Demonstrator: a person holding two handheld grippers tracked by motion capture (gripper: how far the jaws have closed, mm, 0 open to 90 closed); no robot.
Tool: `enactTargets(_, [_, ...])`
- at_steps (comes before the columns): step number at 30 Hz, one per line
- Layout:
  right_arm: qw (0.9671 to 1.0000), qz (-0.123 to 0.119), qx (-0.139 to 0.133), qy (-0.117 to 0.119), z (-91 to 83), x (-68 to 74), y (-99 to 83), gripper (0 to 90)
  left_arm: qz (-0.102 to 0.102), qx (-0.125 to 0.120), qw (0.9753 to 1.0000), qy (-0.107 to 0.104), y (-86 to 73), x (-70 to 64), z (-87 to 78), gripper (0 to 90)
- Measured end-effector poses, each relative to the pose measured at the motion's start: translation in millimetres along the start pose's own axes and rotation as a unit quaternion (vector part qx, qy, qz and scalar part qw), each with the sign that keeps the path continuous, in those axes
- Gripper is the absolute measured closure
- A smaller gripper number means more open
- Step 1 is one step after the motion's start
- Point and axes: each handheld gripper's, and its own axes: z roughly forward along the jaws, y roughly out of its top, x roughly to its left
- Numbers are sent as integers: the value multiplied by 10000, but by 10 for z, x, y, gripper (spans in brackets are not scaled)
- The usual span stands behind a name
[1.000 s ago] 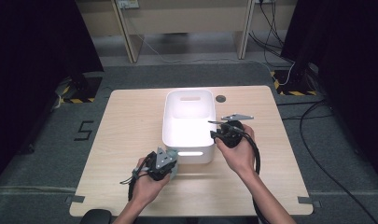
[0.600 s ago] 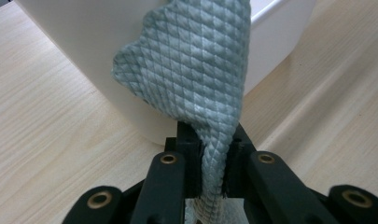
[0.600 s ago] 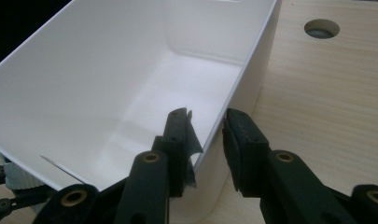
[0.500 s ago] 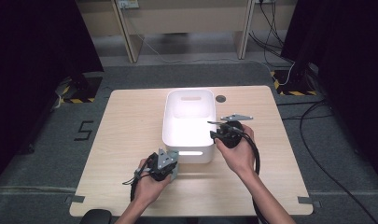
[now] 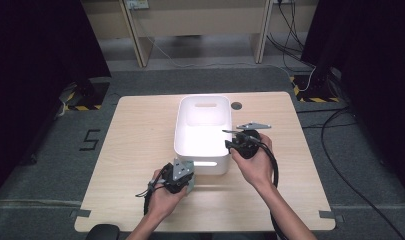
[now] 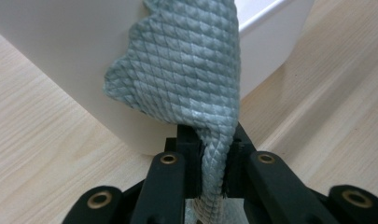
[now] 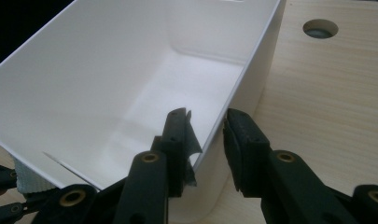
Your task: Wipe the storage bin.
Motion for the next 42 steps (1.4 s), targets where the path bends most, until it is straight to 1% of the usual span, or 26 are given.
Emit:
enactTargets(1, [10000, 3, -3, 3, 0, -1, 0, 702, -34, -37, 10000, -4, 4, 1, 1, 808])
enactTargets(3, [10000, 11, -7, 10, 1, -2, 0, 701, -12, -43, 10000, -9, 18, -4, -8, 808])
enactTargets(13, [10000, 9, -7, 5, 1, 2, 0, 701, -67, -228, 9997, -74, 129, -43, -77, 808])
enactTargets(16, [10000, 11, -5, 3, 1, 3, 0, 701, -85, -235, 9997, -84, 162, -49, -98, 808])
enactTargets(25, [10000, 11, 2, 4, 0, 2, 2, 701, -58, -348, 9993, -105, 263, -77, -162, 808])
enactTargets(27, [10000, 14, 6, 7, 0, 1, 3, 701, -25, -337, 9994, -93, 284, -77, -176, 808])
enactTargets(35, [10000, 12, 16, 9, -2, 1, 5, 700, -16, -326, 9994, -90, 309, -95, -172, 808])
enactTargets(42, [10000, 23, 24, 11, -3, 2, 6, 700, 47, -304, 9995, -76, 312, -111, -140, 808])
